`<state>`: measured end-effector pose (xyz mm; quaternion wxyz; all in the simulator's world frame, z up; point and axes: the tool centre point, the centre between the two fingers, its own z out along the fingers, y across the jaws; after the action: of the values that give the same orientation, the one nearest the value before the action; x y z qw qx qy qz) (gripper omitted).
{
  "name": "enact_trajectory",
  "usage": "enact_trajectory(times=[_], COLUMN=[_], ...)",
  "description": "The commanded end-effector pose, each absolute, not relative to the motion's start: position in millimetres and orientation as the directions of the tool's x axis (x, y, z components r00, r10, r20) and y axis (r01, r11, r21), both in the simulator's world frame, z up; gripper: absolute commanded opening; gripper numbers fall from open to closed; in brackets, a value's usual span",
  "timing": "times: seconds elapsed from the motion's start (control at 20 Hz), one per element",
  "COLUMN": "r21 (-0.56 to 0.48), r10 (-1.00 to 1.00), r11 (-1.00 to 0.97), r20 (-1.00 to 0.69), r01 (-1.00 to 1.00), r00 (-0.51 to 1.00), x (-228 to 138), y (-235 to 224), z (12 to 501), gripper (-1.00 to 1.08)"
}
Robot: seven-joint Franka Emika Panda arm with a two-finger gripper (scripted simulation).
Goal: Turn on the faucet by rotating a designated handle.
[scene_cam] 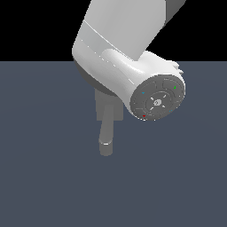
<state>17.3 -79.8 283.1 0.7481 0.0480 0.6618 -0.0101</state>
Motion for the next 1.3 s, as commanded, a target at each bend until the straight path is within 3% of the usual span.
enact_trajectory(times=[0.0,0.5,0.55,1.25], r21=[0.011,-0.028,0.01,-0.02], r10=[0.009,-0.028,0.007,-0.021], r11=[0.999,0.999,0.999,1.0], r20=[-0.999,-1.0,-0.998,-1.0], r01=[0.04,0.015,0.045,0.021], r00=[0.049,0.0,0.066,0.012], x=[19.3,19.8,17.0,19.3], y=[-79.0,-97.6,-98.9,-113.4], z=[265.0,238.3,248.8,187.9], gripper=[-1.0,-1.0,-1.0,-1.0])
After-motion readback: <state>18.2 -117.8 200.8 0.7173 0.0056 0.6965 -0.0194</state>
